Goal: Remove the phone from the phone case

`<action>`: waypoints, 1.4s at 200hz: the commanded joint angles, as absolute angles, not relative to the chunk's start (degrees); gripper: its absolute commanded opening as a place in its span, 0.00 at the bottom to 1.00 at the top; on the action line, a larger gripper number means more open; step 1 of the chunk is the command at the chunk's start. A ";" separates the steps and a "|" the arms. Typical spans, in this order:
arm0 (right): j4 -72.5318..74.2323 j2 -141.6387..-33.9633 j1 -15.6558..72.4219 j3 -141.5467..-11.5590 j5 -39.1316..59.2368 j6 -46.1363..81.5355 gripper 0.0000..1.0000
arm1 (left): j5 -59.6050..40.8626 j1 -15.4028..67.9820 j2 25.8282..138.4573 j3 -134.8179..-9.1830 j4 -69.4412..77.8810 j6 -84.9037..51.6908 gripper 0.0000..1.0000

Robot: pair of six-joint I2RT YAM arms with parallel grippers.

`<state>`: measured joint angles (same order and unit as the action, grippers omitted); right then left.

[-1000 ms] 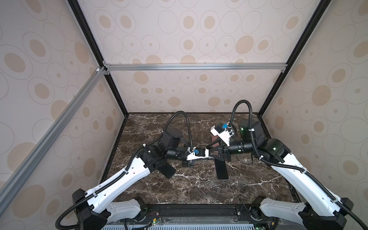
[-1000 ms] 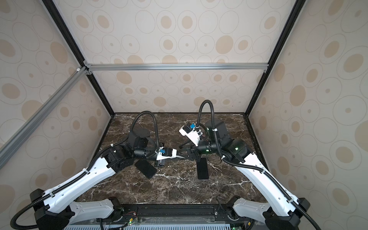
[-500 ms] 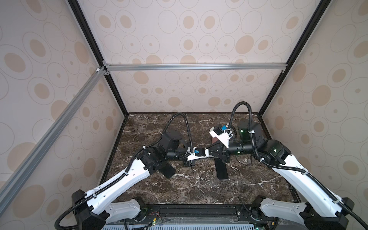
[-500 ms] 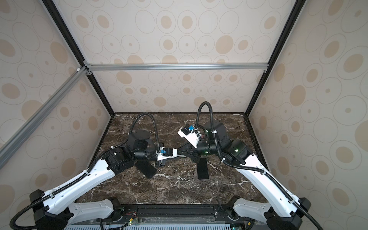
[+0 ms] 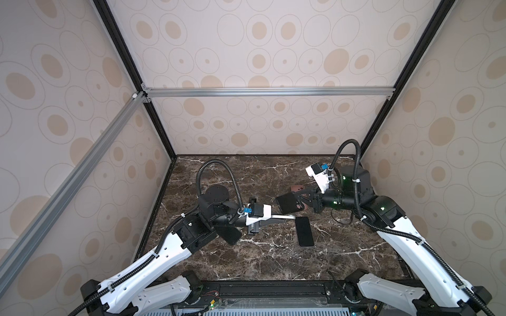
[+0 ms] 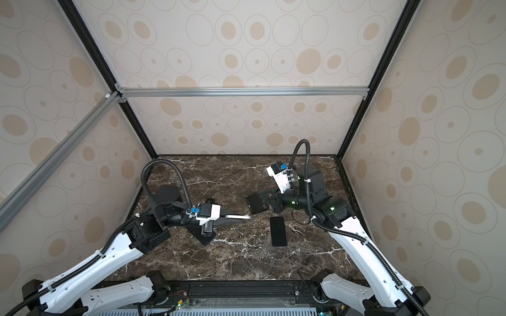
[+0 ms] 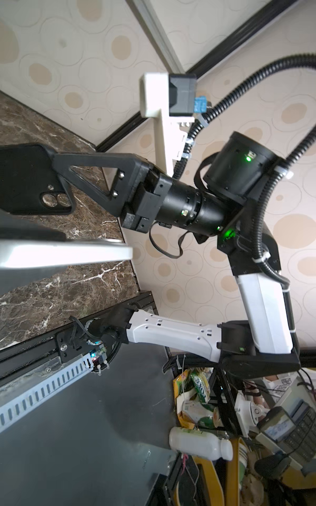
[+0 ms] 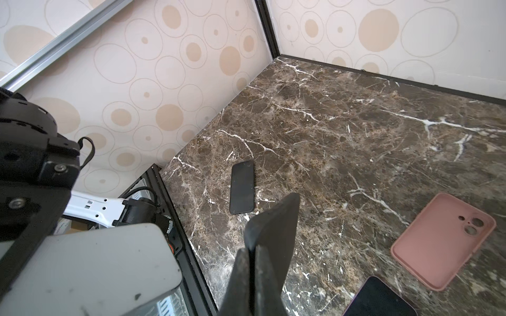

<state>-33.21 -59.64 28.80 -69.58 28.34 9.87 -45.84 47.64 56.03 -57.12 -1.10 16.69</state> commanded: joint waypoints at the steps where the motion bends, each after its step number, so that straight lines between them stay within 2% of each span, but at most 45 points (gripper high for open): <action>1: -29.80 -55.16 28.48 -66.30 22.93 13.13 0.00 | -37.32 47.89 56.32 -56.45 3.52 4.91 0.00; 43: -28.15 -50.93 27.94 -59.11 20.01 21.24 0.00 | -26.50 47.85 57.31 -50.23 7.24 -16.10 0.00; 61: -28.37 -51.19 26.11 -56.96 23.78 25.98 0.00 | -19.74 47.90 57.53 -46.05 10.08 -24.88 0.00; 86: -29.90 -50.29 24.38 -54.62 24.76 27.69 0.00 | -19.59 47.99 61.79 -43.60 12.67 -31.74 0.00; 132: -28.14 -45.72 14.39 -47.02 33.29 31.82 0.00 | -17.20 49.17 69.37 -44.10 13.48 -36.27 0.00; 175: -23.31 -41.82 11.49 -40.14 35.24 34.34 0.00 | -15.20 49.95 79.63 -51.07 4.50 -40.84 0.00; 213: -19.95 -42.76 10.37 -36.89 38.20 35.34 0.00 | -5.67 50.11 82.33 -52.69 -1.66 -43.39 0.00; 280: -18.35 -48.72 7.60 -36.62 43.06 31.48 0.00 | -16.68 49.88 86.35 -49.67 10.10 -45.39 0.00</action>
